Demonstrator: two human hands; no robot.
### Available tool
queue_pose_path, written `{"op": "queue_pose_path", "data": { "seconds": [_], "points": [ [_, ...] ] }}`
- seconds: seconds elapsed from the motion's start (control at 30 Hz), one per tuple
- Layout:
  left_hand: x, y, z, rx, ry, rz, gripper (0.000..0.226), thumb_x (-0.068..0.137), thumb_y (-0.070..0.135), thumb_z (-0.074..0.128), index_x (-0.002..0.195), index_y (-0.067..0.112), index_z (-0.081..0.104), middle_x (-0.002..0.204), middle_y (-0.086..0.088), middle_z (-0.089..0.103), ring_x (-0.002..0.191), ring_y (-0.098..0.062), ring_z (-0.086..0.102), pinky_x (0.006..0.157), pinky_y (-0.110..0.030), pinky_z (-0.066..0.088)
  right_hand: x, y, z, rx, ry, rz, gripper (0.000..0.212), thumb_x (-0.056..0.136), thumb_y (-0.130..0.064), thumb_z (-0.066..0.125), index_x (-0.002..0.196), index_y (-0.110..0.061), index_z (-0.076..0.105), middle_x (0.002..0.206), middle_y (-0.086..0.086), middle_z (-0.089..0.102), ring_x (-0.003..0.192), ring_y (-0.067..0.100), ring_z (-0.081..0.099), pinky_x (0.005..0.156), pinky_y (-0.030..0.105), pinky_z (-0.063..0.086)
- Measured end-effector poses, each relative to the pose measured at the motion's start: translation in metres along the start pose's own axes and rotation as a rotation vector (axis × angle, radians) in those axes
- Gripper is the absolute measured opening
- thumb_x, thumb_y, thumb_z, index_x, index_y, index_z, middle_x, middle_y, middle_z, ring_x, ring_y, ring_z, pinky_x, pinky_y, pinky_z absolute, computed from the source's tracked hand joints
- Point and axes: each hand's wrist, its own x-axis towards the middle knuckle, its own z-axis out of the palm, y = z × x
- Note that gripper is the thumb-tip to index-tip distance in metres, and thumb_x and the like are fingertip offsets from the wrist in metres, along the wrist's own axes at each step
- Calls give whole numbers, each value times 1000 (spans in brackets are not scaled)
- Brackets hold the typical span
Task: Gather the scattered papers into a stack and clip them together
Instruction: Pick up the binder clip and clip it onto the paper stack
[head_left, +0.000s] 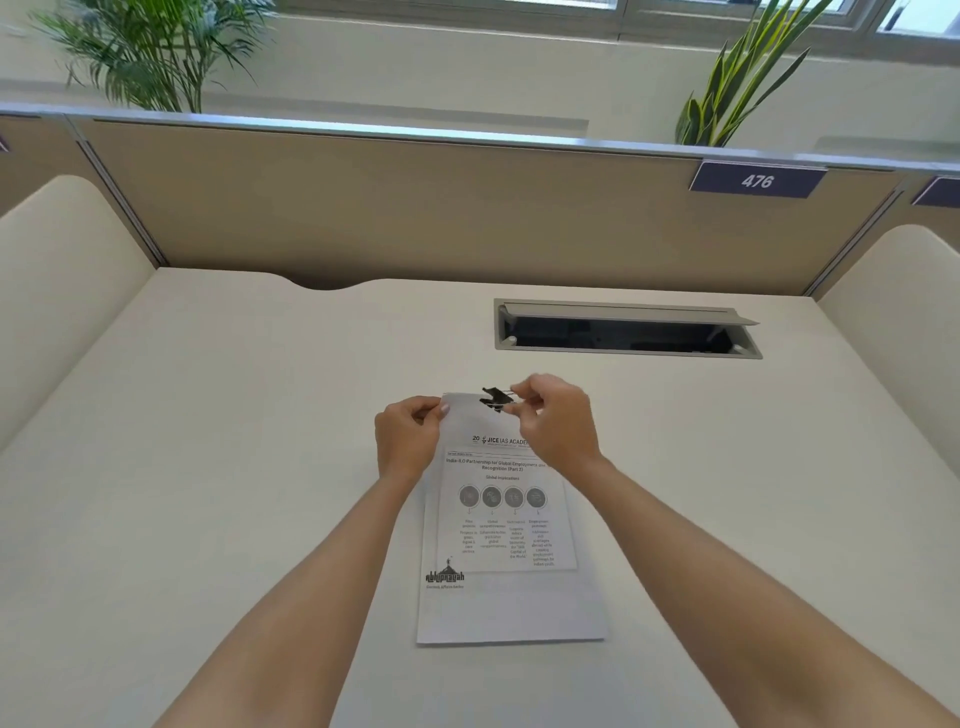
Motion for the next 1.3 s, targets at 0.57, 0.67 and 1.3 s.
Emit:
{"op": "queue_pose_path", "data": {
  "seconds": [0.57,0.67,1.3],
  "points": [
    [-16,15,-7,-114,37,157,6,79,12,74,83,15,78,64,26,65,54,7,60,52,-7,45,31,-56,-24,-371,-266,-271,14,80,-12,68,94,-9,71,98,3,72,88,27,65,76,28,44],
    [-17,18,-10,-128,44,170,6,79,11,75,82,14,78,64,27,65,54,7,61,53,-8,46,33,-63,-29,-430,-307,-308,18,81,-14,68,98,-10,70,101,3,71,92,26,64,77,32,48],
    [-32,46,-15,-271,73,206,18,80,9,73,82,27,77,73,21,72,66,-2,68,59,-21,56,43,-93,-44,-519,-410,-291,23,75,-18,73,98,-16,70,99,1,69,91,25,63,75,31,48]
  ]
}}
